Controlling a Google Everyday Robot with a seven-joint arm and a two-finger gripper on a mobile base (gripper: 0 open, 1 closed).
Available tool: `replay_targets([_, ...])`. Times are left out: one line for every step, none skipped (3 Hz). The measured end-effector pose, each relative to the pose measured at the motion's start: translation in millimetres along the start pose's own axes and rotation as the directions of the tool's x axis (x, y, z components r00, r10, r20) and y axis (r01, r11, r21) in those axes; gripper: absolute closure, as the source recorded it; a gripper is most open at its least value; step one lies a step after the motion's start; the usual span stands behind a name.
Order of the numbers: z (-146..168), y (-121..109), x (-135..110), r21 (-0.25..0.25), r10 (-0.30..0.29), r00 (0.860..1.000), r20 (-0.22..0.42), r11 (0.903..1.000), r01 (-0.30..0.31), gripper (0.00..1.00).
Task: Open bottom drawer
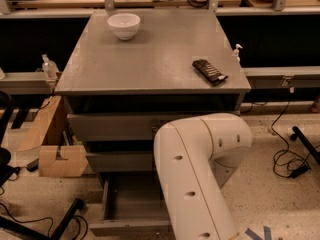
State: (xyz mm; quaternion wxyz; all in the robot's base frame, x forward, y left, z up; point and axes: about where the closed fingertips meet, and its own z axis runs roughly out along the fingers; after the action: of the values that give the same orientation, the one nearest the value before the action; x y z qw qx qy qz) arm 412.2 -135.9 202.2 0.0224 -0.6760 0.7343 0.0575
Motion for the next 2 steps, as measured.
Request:
replay_targets([-29.7,-34.1,0.2,0.045,-0.022,0.998,-0.054,0.9987,0.025,0.42])
replay_targets([-50.4,-68.8,-1.8,0.091,-0.057,0.996,-0.062,0.9939,0.063,0.64])
